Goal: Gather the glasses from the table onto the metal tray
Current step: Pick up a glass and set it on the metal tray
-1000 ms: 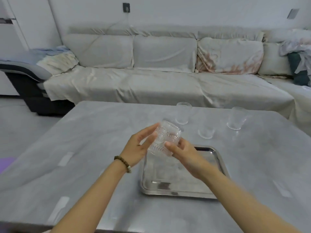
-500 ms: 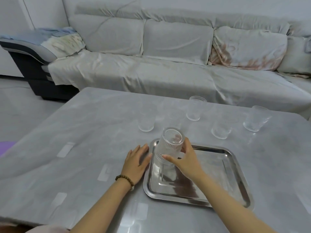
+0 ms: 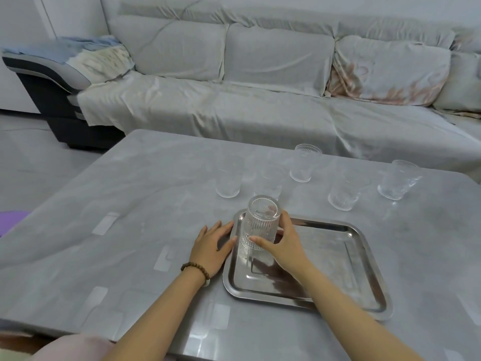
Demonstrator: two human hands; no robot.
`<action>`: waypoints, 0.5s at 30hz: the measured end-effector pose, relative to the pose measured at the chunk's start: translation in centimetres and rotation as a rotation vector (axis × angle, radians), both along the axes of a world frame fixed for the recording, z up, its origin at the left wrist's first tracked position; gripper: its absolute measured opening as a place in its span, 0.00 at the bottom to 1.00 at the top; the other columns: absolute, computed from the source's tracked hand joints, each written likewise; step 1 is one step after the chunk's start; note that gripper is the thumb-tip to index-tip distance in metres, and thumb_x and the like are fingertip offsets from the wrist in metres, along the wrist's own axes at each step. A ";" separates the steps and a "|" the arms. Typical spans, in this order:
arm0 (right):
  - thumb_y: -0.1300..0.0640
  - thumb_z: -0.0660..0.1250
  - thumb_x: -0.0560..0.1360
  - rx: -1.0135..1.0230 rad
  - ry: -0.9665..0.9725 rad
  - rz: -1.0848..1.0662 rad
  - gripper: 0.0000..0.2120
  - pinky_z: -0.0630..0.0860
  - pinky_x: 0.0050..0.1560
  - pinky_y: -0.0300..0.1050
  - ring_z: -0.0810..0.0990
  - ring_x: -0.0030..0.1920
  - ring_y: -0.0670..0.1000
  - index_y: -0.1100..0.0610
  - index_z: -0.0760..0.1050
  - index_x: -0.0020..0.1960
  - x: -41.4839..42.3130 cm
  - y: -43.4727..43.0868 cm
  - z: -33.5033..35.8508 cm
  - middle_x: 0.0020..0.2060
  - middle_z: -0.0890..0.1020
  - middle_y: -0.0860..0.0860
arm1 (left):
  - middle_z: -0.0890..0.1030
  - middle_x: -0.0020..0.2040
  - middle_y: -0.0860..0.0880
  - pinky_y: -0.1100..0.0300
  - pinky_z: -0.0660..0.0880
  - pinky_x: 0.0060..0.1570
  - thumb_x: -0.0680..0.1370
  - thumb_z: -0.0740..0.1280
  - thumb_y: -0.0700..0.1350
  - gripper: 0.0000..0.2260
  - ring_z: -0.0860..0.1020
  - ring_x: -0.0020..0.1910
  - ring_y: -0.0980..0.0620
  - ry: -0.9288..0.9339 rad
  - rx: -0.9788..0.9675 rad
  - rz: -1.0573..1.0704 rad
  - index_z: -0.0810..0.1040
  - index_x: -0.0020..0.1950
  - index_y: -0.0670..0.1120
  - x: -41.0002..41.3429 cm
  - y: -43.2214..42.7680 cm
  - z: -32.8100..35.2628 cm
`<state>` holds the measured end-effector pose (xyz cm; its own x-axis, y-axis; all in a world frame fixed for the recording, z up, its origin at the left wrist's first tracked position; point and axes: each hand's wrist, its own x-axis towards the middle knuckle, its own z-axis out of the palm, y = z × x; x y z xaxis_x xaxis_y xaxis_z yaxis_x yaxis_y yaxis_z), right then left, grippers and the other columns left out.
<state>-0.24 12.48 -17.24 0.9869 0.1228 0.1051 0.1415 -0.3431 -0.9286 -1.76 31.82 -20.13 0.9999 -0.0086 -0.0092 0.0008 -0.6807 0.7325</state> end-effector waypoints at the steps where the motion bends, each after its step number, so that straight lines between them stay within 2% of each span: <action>1: 0.49 0.80 0.61 0.007 -0.001 0.002 0.33 0.71 0.45 0.22 0.75 0.51 0.27 0.33 0.66 0.58 -0.1 0.0 0.0 0.51 0.77 0.26 | 0.64 0.74 0.50 0.53 0.47 0.74 0.77 0.55 0.59 0.22 0.52 0.76 0.50 -0.005 0.000 0.002 0.62 0.72 0.58 0.0 0.0 0.1; 3: 0.50 0.80 0.62 0.019 0.000 0.012 0.34 0.70 0.44 0.21 0.74 0.50 0.26 0.35 0.65 0.60 -0.1 0.1 0.0 0.54 0.76 0.29 | 0.65 0.74 0.49 0.55 0.46 0.74 0.78 0.56 0.58 0.22 0.53 0.76 0.52 -0.012 0.002 -0.001 0.63 0.72 0.57 -0.1 0.0 0.2; 6: 0.51 0.79 0.63 0.031 0.021 0.032 0.37 0.69 0.45 0.20 0.73 0.52 0.25 0.45 0.65 0.66 0.0 0.1 0.0 0.58 0.76 0.38 | 0.66 0.73 0.50 0.53 0.48 0.75 0.78 0.56 0.57 0.22 0.54 0.76 0.52 0.003 -0.005 -0.002 0.63 0.72 0.56 -0.2 0.0 0.6; 9: 0.51 0.80 0.62 0.037 0.065 0.058 0.40 0.70 0.48 0.22 0.75 0.56 0.31 0.48 0.64 0.68 0.1 -0.1 0.4 0.62 0.76 0.44 | 0.72 0.69 0.53 0.61 0.51 0.72 0.78 0.58 0.54 0.20 0.60 0.73 0.55 0.001 -0.111 -0.030 0.67 0.69 0.53 -0.2 0.0 1.2; 11: 0.46 0.80 0.60 0.063 0.108 0.070 0.45 0.72 0.52 0.28 0.74 0.61 0.39 0.47 0.61 0.71 0.2 -0.6 1.2 0.65 0.74 0.46 | 0.76 0.64 0.54 0.71 0.62 0.64 0.77 0.62 0.51 0.17 0.68 0.69 0.55 0.048 -0.313 -0.009 0.72 0.66 0.51 -0.2 0.4 2.0; 12: 0.42 0.79 0.58 0.068 0.117 0.073 0.47 0.71 0.57 0.33 0.73 0.64 0.43 0.46 0.60 0.71 0.4 -0.9 1.8 0.66 0.73 0.46 | 0.77 0.62 0.54 0.72 0.65 0.60 0.77 0.63 0.50 0.16 0.72 0.66 0.55 0.062 -0.391 0.016 0.74 0.64 0.51 0.0 0.9 2.5; 15: 0.37 0.77 0.55 0.146 0.122 0.069 0.48 0.69 0.68 0.48 0.71 0.66 0.47 0.44 0.61 0.71 1.8 -1.8 4.4 0.68 0.70 0.46 | 0.78 0.61 0.51 0.61 0.68 0.64 0.77 0.64 0.50 0.14 0.74 0.63 0.52 0.025 -0.459 0.093 0.75 0.61 0.51 1.7 2.8 4.3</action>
